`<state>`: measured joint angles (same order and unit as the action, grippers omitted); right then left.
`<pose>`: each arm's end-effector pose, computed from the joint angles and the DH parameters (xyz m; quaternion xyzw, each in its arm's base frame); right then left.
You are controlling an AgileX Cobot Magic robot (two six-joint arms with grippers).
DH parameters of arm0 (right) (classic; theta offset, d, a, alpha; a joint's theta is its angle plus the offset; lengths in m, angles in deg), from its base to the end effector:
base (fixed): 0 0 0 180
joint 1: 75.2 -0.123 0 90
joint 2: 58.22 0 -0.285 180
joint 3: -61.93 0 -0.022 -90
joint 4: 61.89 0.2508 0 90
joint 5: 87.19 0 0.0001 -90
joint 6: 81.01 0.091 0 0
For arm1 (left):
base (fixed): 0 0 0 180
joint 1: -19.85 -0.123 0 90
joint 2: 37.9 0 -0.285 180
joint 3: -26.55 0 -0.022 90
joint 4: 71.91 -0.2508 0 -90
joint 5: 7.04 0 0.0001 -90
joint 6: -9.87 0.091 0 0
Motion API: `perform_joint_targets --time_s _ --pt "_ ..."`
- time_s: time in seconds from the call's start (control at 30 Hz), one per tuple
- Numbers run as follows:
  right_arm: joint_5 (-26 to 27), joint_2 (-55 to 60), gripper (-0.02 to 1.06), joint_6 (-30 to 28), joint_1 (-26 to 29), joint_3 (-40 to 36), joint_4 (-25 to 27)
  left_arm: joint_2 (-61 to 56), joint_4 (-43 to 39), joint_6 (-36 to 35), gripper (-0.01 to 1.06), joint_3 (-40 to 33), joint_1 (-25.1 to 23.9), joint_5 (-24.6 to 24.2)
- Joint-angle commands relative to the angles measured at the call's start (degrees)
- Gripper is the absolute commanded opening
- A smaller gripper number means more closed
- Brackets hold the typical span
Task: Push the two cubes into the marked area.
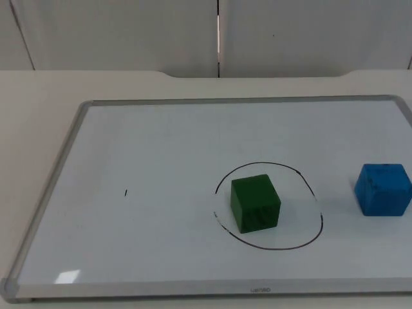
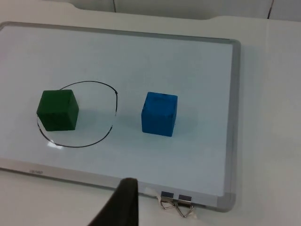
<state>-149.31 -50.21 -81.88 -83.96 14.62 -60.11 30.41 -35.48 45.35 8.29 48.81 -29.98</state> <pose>-0.0081 0.0013 0.2815 -0.0726 0.8514 0.0512 0.5169 0.1902 -0.1294 0.4012 0.2742 0.7442 -0.2340 0.5624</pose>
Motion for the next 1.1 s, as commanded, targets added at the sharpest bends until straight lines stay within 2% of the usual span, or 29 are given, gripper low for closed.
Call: perform_joint_targets --time_s 0.0,0.13,0.17,0.3,0.33,0.53,0.57,0.73,1.07 --pt "0.3 -0.2 1.05 -0.1 0.8 -0.4 -0.1 -1.2 -3.1 -3.5 0.0 0.2 0.3 -1.3" --pt "0.3 -0.2 1.05 -0.1 3.6 -0.4 -0.1 -4.9 -12.6 -14.2 0.0 0.2 0.3 -5.2" --pt "0.3 -0.2 1.05 -0.1 3.6 -0.4 -0.1 -4.9 -12.6 -14.2 0.0 0.2 0.3 -5.2" --pt "0.3 -0.2 1.05 -0.1 6.5 -0.4 -0.1 -9.9 -24.5 -25.6 0.0 0.2 0.3 -10.8" --pt "0.3 -0.2 1.05 -0.1 6.5 -0.4 -0.1 -9.9 -24.5 -25.6 0.0 0.2 0.3 -10.8" --pt "0.3 -0.2 1.05 -0.1 7.1 -0.4 -0.1 -19.9 -39.1 -38.4 0.0 0.2 0.3 -20.0" --pt "0.3 -0.2 1.05 -0.1 7.1 -0.4 -0.1 -19.9 -39.1 -38.4 0.0 0.2 0.3 -20.0" --pt "0.3 -0.2 1.05 -0.1 7.1 -0.4 -0.1 -27.7 -43.4 -41.2 0.0 0.2 0.3 -29.3" --pt "0.3 -0.2 1.05 -0.1 7.2 -0.4 -0.1 -34.6 -43.1 -42.0 0.0 -0.1 0.3 -34.0"
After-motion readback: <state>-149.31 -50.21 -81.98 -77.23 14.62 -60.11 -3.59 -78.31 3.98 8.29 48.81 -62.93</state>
